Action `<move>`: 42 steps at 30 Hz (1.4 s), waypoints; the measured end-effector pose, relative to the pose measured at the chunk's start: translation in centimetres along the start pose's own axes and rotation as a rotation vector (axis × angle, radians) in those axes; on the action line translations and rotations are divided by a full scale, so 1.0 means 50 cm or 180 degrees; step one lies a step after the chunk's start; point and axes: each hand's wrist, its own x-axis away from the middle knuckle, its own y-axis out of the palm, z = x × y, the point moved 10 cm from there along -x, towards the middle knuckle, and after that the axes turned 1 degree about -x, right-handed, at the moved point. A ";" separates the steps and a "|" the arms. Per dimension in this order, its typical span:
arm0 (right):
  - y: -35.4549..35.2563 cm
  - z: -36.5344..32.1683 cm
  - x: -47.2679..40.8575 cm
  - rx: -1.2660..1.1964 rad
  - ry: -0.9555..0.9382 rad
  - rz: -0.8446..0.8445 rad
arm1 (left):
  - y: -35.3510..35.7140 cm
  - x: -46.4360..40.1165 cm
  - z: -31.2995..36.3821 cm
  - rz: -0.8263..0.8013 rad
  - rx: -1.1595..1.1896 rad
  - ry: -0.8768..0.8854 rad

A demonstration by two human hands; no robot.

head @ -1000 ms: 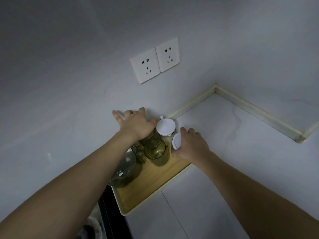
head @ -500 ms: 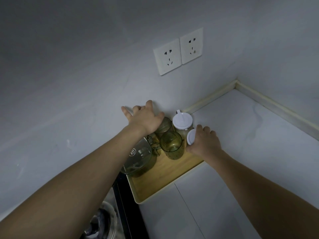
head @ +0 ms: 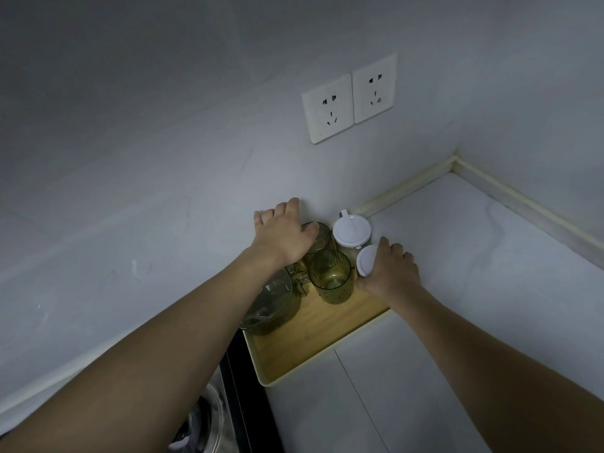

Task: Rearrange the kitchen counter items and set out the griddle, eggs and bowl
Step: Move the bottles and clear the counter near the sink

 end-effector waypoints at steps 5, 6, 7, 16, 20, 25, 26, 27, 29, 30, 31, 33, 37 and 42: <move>-0.022 0.009 0.030 0.0055 -0.0105 0.0139 | -0.014 0.046 -0.001 0.0132 0.0291 0.0119; -0.036 0.008 0.038 0.0131 -0.0154 0.0183 | -0.018 0.066 0.002 0.0223 0.0251 0.0209; -0.050 0.005 0.046 0.0204 -0.0206 0.0208 | -0.021 0.089 0.004 0.0321 0.0171 0.0309; -0.184 -0.167 0.188 0.0154 -0.1696 0.1045 | -0.056 0.273 -0.087 0.1160 -0.0123 0.0076; -0.160 -0.282 0.263 -0.0015 -0.2365 0.0994 | -0.065 0.364 -0.169 0.1370 -0.0172 -0.0168; -0.081 -0.435 0.393 0.0181 -0.3087 0.0665 | -0.064 0.516 -0.299 0.1501 -0.0206 -0.0643; -0.068 -0.460 0.417 0.0178 -0.3162 0.0599 | -0.064 0.550 -0.321 0.1515 -0.0226 -0.0735; -0.057 -0.483 0.441 0.0162 -0.3232 0.0551 | -0.064 0.582 -0.341 0.1529 -0.0239 -0.0808; -0.033 -0.535 0.504 0.0130 -0.3392 0.0460 | -0.068 0.659 -0.391 0.1573 -0.0244 -0.0994; -0.022 -0.559 0.534 0.0122 -0.3467 0.0393 | -0.072 0.696 -0.416 0.1613 -0.0257 -0.1082; -0.005 -0.590 0.577 0.0119 -0.3580 0.0309 | -0.077 0.747 -0.449 0.1672 -0.0273 -0.1200; 0.026 -0.646 0.666 0.0120 -0.3791 0.0174 | -0.086 0.847 -0.509 0.1755 -0.0295 -0.1396; 0.082 -0.743 0.846 -0.0013 -0.4094 -0.0007 | -0.095 1.049 -0.607 0.1870 -0.0340 -0.1723; 0.158 -0.853 1.120 -0.0165 -0.4570 -0.0195 | -0.094 1.344 -0.734 0.2042 -0.0415 -0.2229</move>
